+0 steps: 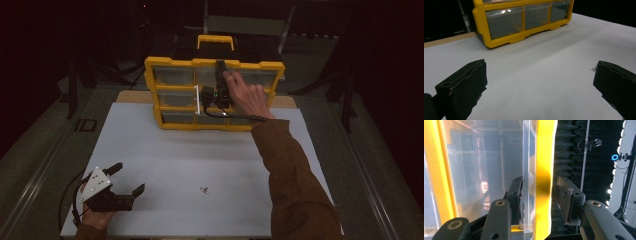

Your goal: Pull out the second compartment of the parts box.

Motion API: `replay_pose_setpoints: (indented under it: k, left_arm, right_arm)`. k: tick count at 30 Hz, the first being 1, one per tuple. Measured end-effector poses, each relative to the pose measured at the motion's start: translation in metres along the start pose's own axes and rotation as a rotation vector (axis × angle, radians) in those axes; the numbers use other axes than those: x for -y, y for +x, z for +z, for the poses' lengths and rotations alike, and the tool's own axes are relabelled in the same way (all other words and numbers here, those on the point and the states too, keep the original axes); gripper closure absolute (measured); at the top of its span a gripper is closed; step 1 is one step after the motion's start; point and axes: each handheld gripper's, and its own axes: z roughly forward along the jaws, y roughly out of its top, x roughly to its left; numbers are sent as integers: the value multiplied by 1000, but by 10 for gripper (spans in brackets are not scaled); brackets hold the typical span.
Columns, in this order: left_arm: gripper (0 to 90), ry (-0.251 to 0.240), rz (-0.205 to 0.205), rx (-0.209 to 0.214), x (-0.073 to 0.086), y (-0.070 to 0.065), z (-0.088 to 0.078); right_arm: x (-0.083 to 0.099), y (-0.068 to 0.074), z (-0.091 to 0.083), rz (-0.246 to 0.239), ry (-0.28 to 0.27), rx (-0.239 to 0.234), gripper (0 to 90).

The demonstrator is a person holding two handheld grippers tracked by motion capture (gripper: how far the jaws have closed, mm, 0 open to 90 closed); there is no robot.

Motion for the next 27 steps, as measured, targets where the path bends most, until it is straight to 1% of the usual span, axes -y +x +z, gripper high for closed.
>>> replay_pose_setpoints:
  k: [3, 6, 8, 9, 10, 11, 12, 13, 14, 15, 19, 23, 25, 27]
  left_arm:
    - [0, 0, 0, 0, 0, 0, 0]
    - [0, 1, 1, -1, 0, 0, 0]
    - [0, 3, 2, -1, 0, 0, 0]
    - [0, 3, 2, -1, 0, 0, 0]
    - [0, 3, 2, 0, 0, 0, 1]
    - [0, 3, 2, 0, 0, 0, 1]
    - [0, 3, 1, 0, 0, 0, 1]
    - [0, 3, 1, 0, 0, 0, 1]
    - [0, 3, 0, 0, 0, 0, 0]
    - [0, 1, -1, 0, 0, 0, 0]
    - [0, 3, -1, 0, 0, 0, 0]
    - [0, 1, -1, -1, 0, 0, 0]
    - [0, 1, -1, -1, 0, 0, 0]
    - [0, 1, -1, -1, 0, 0, 0]
  right_arm:
    - [1, -2, -3, 2, -6, -9, 583]
    - [1, -4, -7, 1, -15, -33, 608]
    - [2, -8, -9, 17, -22, -58, 610]
    - [2, -8, -9, 17, -22, -58, 610]
    - [3, -9, -9, 22, -25, -68, 612]
    - [5, -14, -10, 38, -26, -129, 683]
    - [5, -15, -10, 38, -26, -150, 721]
    - [5, -15, -9, 36, -26, -159, 747]
    - [5, -15, -9, 36, -26, -159, 747]
    - [4, -15, -9, 33, -24, -171, 769]
    - [3, -17, -8, 27, -11, -196, 771]
    - [2, -18, -8, 5, -9, -199, 759]
    - [2, -19, -7, 15, -9, -205, 758]
    - [2, -19, -7, 13, -11, -208, 764]
